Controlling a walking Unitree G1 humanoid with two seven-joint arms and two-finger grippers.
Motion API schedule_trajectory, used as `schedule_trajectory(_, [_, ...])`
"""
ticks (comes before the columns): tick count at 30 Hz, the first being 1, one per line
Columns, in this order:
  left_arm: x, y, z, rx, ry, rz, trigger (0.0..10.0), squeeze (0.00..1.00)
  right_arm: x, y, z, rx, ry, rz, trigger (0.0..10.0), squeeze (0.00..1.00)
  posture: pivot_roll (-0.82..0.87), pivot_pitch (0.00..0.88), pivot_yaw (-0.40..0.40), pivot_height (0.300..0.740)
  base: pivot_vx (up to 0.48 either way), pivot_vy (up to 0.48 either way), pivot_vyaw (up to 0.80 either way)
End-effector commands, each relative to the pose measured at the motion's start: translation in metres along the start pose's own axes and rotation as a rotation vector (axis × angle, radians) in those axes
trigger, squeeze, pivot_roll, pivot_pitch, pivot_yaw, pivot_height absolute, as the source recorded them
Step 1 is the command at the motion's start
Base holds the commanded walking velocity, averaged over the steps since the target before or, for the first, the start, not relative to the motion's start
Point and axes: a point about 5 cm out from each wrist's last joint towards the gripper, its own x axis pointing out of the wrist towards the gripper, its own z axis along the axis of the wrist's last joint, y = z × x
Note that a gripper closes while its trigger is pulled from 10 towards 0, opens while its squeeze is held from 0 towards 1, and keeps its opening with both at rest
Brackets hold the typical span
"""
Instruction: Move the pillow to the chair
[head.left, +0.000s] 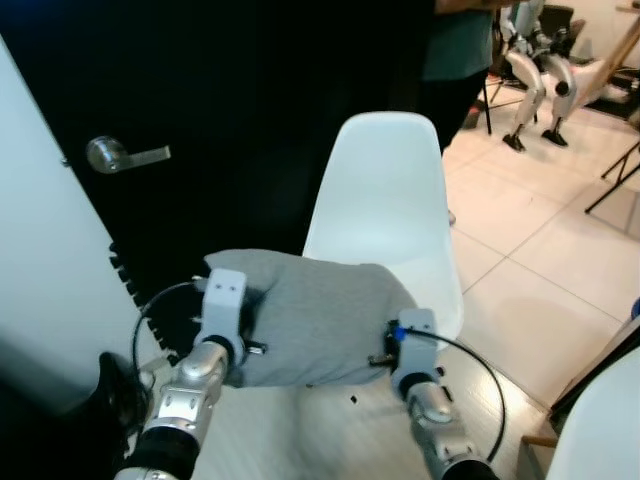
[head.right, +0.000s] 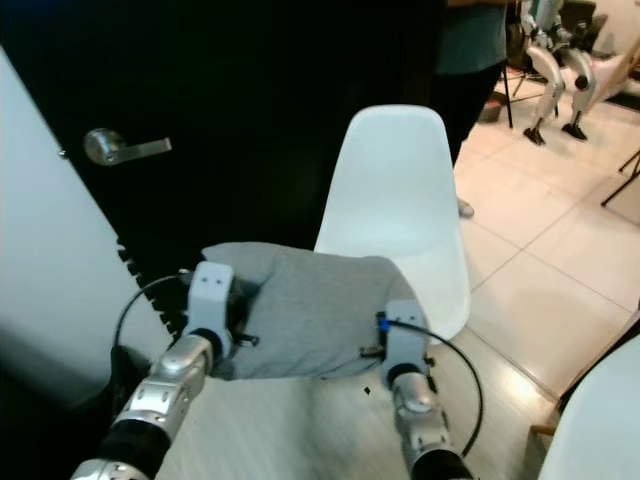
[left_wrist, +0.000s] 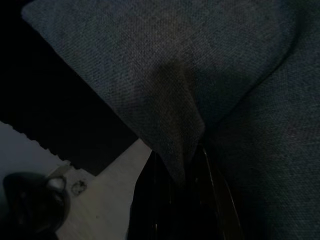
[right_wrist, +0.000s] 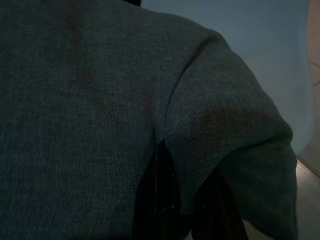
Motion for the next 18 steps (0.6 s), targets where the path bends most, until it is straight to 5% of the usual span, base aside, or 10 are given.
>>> schedule_trajectory(1, [0.002, -0.002, 0.008, 0.005, -0.041, 0.000, 10.0, 0.00, 0.001, -0.001, 0.006, -0.002, -0.029, 0.001, 10.0, 0.00, 0.08, 0.057, 0.064, 0.740, 0.334, 0.000, 0.00])
schedule_trajectory(18, [0.002, -0.012, 0.003, -0.043, -0.042, 0.020, 10.0, 0.00, 0.007, -0.019, 0.016, -0.088, -0.016, 0.015, 10.0, 0.00, 0.03, 0.060, -0.018, 0.740, 0.332, 0.000, -0.14])
